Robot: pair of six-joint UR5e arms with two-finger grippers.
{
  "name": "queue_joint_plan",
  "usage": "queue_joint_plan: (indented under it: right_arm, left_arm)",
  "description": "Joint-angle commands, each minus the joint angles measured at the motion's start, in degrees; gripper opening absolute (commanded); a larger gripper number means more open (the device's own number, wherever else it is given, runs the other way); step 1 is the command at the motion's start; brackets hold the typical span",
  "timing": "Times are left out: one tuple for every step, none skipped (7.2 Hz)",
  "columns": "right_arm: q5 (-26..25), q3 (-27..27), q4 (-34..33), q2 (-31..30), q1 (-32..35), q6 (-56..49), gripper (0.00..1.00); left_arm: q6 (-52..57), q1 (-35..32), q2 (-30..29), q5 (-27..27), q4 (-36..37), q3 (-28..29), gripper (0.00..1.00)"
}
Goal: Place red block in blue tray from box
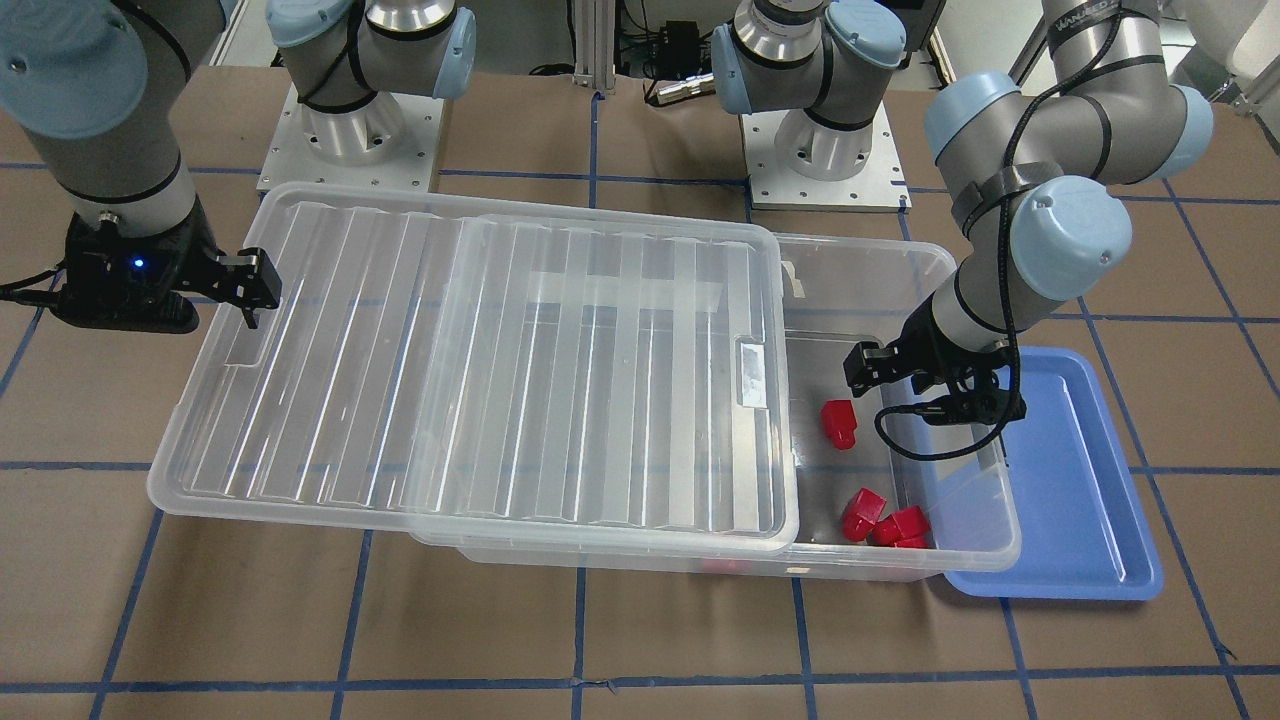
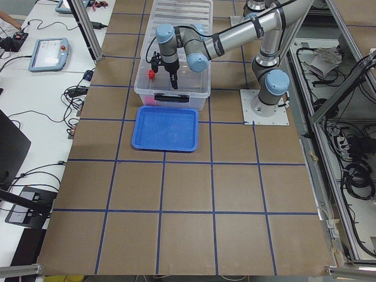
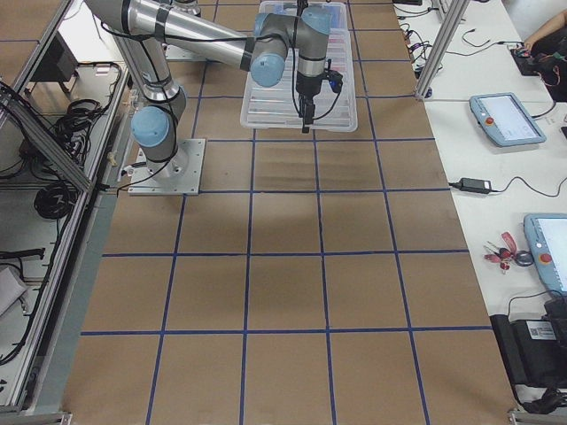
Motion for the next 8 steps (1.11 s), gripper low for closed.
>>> queue_joint_plan:
  right_arm:
    - [8.5, -11.8, 13.2, -0.9, 3.2, 1.9, 0.97]
    - [12.6, -15.3, 18.3, -0.9, 3.2, 2.6, 0.99]
    - [12.7, -15.2, 17.1, -0.5, 3.2, 2.8, 1.00]
    - [12.3, -15.1, 15.1, -0.5, 3.2, 2.9, 1.00]
    - [12.3, -15.2, 15.1, -0.4, 3.2, 2.9, 1.00]
    - [12.3, -15.1, 15.1, -0.4, 3.2, 2.9, 1.00]
    - [12.3, -15.2, 15.1, -0.4, 3.2, 3.0, 1.00]
    - [12.3, -15.2, 15.1, -0.4, 3.2, 3.0, 1.00]
  left_arm:
    - [0.1, -0.9, -2.2, -0.1, 0.7, 0.0, 0.76]
    - [0.1, -1.4, -3.1, 0.0, 0.8, 0.0, 0.76]
    - [0.1, -1.4, -3.9, -0.1, 1.3, -0.3, 0.76]
    - [0.2, -1.4, -4.2, 0.0, 1.6, -1.1, 0.76]
    - [0.3, -1.4, -4.9, 0.0, 4.1, -2.7, 0.76]
    - [0.6, -1.4, -5.6, 0.0, 6.7, -3.9, 0.76]
    - [0.7, -1.4, -6.4, -0.1, 7.0, -4.0, 0.76]
    - [0.8, -1.3, -7.4, -0.1, 7.5, -4.1, 0.76]
